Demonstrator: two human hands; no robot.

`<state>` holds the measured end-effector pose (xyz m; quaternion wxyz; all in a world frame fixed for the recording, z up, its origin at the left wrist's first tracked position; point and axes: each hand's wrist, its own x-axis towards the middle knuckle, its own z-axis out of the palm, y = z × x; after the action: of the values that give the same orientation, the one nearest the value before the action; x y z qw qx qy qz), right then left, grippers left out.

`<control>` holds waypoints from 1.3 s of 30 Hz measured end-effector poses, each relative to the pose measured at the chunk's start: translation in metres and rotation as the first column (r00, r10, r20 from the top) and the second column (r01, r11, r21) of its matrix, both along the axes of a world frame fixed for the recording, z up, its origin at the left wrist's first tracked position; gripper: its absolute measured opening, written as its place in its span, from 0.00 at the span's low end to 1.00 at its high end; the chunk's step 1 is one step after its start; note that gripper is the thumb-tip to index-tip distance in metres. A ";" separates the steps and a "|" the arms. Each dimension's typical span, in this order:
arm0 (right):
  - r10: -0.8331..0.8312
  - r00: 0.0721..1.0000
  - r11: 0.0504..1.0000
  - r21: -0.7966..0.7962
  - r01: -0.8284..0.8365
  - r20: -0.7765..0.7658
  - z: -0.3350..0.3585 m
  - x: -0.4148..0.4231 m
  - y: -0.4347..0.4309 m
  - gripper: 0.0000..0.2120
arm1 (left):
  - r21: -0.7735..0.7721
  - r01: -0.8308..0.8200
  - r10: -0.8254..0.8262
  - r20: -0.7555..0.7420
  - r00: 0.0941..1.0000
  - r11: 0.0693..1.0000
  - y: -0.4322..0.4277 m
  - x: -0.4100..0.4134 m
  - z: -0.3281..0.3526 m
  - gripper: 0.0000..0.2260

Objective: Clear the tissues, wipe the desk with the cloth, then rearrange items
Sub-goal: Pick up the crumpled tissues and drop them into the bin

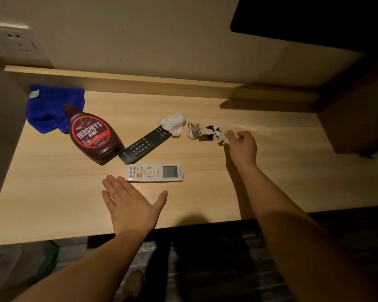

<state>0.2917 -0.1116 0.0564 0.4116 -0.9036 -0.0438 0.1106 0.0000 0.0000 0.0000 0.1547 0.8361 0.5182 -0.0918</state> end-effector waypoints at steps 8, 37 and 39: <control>0.134 0.981 0.991 0.009 -0.134 -0.137 -0.027 0.032 0.025 0.21 | 0.118 0.023 -0.024 0.001 1.000 0.993 -0.001 -0.001 -0.011 0.60; 0.152 0.979 0.988 -0.001 -0.154 -0.134 -0.107 -0.236 -0.171 0.13 | 0.139 -0.019 0.020 -0.005 1.000 0.990 -0.008 0.000 -0.004 0.60; 0.119 0.980 0.988 -0.078 -0.133 -0.156 -0.134 -0.234 -0.174 0.15 | 0.145 -0.023 0.024 -0.004 1.000 0.989 -0.007 0.000 -0.005 0.60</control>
<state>0.0574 -0.2857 -0.0777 0.3655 -0.9053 -0.0646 0.2065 -0.0001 -0.0070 -0.0054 0.0932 0.8388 0.5337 -0.0544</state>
